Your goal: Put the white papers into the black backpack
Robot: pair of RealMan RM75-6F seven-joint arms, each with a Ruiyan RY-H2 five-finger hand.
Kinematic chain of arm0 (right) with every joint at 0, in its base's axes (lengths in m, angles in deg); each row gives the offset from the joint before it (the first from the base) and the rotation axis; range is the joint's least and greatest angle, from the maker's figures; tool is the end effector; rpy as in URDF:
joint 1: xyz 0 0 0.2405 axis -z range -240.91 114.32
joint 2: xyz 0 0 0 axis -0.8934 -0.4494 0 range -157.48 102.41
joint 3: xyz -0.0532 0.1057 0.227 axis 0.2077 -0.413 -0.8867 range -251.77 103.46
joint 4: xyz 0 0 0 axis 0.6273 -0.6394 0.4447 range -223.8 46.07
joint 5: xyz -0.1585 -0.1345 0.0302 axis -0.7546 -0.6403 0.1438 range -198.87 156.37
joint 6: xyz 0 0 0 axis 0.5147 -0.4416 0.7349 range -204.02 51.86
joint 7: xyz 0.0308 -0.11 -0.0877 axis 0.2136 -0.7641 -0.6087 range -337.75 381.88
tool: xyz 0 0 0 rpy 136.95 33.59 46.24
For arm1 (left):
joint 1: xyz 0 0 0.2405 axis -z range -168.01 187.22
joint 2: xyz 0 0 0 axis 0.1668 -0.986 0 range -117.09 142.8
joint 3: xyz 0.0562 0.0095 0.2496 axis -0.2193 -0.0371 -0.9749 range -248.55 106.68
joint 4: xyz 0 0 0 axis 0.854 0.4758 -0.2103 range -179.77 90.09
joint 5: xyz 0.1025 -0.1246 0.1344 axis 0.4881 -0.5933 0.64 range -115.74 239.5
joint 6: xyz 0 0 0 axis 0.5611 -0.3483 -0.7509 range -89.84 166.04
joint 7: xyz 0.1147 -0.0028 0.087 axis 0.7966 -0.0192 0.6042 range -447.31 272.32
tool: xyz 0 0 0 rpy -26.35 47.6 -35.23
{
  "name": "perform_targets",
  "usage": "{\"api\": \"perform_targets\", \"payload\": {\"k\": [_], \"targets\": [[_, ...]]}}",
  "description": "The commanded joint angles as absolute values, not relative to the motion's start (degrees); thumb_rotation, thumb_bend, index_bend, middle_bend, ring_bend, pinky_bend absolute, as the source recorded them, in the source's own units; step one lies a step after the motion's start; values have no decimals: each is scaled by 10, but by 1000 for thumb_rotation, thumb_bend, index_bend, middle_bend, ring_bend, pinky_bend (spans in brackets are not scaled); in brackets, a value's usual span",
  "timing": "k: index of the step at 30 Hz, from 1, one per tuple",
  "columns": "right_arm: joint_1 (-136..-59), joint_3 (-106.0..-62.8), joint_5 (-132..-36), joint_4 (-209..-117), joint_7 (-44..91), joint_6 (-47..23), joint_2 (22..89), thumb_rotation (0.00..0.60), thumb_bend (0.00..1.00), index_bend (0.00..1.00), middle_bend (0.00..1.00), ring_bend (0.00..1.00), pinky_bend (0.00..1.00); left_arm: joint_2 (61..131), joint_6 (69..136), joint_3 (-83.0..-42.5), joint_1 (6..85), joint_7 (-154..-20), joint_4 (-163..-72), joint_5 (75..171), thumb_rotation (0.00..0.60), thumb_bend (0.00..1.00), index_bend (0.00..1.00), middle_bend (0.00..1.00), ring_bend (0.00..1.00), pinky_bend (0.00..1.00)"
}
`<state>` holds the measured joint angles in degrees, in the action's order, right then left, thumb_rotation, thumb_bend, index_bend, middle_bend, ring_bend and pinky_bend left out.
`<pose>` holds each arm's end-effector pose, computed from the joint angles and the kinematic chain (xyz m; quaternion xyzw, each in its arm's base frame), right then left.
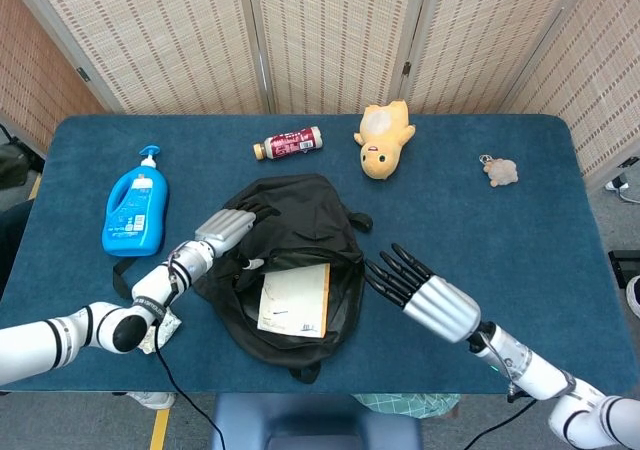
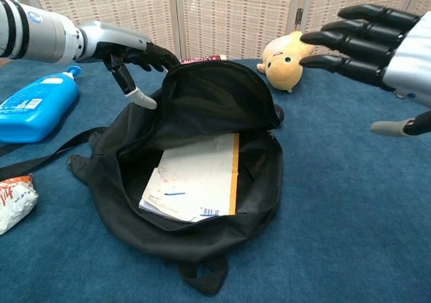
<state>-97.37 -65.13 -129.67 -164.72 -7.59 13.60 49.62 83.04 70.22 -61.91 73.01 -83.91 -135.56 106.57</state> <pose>-0.1992 -0.2568 0.0706 0.7995 0.0842 0.4054 0.4352 -0.0833 0.4018 0.0433 -0.7595 -0.4785 -0.3121 0.3111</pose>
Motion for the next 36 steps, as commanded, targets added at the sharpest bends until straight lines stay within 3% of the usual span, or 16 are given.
{"api": "perform_targets", "payload": {"k": [1, 12, 23, 30, 36], "targets": [[-953, -652, -1313, -1661, -64, 162, 477, 600, 37, 0, 24, 50, 0, 803, 725, -617, 706, -851, -1390, 1098, 600, 308, 136, 108, 60, 0], [-912, -670, -1337, -1676, -58, 195, 447, 600, 37, 0, 38, 56, 0, 727, 792, -611, 621, -909, -1465, 1196, 600, 231, 128, 103, 56, 0], [-864, -690, -1245, -1696, -5, 151, 432, 600, 37, 0, 58, 110, 37, 739, 934, -645, 527, -863, -1442, 1201, 600, 243, 166, 103, 62, 0], [-834, -697, -1174, -1721, 83, 120, 411, 600, 158, 0, 82, 168, 89, 759, 1040, -664, 456, -836, -1419, 1234, 600, 243, 192, 103, 73, 0], [-808, -695, -1117, -1754, 153, 83, 378, 600, 197, 0, 31, 96, 82, 770, 1111, -672, 400, -832, -1411, 1258, 600, 243, 203, 103, 76, 0]]}}
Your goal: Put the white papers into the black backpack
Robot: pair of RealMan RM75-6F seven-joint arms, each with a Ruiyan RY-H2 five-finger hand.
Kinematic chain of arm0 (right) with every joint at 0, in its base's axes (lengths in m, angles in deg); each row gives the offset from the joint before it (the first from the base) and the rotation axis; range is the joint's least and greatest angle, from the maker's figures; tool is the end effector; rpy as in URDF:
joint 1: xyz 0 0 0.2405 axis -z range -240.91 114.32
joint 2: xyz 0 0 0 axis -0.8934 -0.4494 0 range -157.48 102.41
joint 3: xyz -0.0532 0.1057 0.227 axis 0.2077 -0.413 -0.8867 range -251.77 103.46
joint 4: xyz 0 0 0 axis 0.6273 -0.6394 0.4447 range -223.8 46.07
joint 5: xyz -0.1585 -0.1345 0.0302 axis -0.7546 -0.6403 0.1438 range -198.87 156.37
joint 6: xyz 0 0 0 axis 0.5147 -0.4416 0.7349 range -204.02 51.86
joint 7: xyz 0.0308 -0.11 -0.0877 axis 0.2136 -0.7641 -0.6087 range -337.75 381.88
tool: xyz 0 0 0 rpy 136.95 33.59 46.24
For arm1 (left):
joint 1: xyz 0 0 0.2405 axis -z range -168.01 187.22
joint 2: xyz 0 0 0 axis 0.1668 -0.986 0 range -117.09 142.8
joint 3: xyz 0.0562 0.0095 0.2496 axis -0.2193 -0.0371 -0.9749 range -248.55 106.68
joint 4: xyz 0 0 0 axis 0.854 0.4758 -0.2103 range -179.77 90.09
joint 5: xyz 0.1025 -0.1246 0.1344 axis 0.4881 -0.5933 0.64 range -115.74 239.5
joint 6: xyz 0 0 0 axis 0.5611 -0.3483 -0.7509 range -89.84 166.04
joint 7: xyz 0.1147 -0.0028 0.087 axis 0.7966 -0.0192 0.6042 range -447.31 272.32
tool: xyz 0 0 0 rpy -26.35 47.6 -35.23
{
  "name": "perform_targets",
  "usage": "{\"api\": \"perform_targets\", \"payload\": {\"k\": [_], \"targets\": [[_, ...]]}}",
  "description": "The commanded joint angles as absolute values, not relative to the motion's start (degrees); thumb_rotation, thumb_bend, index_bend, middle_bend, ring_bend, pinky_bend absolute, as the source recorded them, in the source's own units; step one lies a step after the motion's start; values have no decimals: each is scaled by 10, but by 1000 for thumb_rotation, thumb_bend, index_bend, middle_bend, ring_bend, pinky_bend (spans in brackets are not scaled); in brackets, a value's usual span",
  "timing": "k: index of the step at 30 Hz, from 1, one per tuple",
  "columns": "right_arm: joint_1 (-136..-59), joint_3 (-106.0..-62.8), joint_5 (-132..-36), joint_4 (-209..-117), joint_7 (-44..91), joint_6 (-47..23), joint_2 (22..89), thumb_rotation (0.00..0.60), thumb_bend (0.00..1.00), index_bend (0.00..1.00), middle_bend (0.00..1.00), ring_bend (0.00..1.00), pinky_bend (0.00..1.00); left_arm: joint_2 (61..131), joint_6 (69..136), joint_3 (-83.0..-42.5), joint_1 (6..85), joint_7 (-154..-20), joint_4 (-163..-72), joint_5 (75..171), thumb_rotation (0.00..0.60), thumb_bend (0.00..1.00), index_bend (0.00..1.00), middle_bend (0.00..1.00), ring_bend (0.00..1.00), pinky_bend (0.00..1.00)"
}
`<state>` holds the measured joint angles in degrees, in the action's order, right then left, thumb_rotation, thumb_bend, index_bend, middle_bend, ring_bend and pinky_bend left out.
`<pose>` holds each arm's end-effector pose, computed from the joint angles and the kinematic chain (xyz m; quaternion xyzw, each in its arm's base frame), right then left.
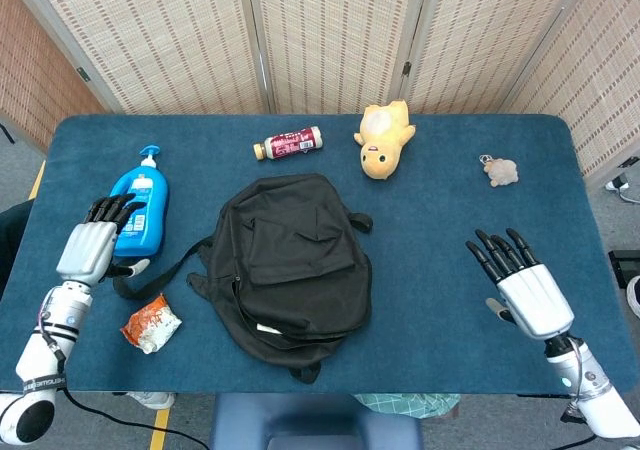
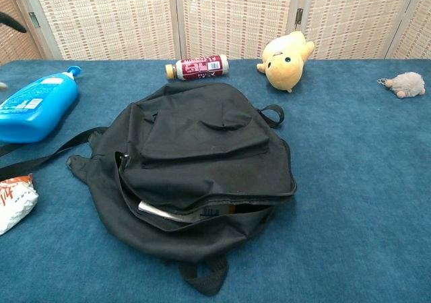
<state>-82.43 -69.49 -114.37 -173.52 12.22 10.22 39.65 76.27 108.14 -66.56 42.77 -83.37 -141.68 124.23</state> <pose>-0.2771 -0.2287 0.1327 0.7281 -0.2200 0.3736 0.5309 -0.2342 0.3200 0.1413 -0.6227 -0.4128 -0.3972 0.5330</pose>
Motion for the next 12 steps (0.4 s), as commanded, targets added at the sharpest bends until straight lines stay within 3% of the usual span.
{"api": "perform_targets", "payload": {"k": [1, 6, 12], "targets": [[-804, -696, -1110, -1758, 163, 80, 373, 600, 200, 0, 22, 89, 78, 770, 1118, -673, 393, -835, -1411, 1262, 600, 243, 204, 103, 77, 0], [-784, -695, -1095, -1755, 239, 76, 357, 600, 204, 0, 2, 66, 31, 769, 1155, -683, 354, -841, -1418, 1289, 600, 244, 208, 103, 77, 0], [-742, -705, -1085, -1739, 286, 115, 362, 600, 204, 0, 3, 56, 12, 780, 1227, -696, 299, -820, -1435, 1325, 600, 243, 207, 103, 76, 0]]}}
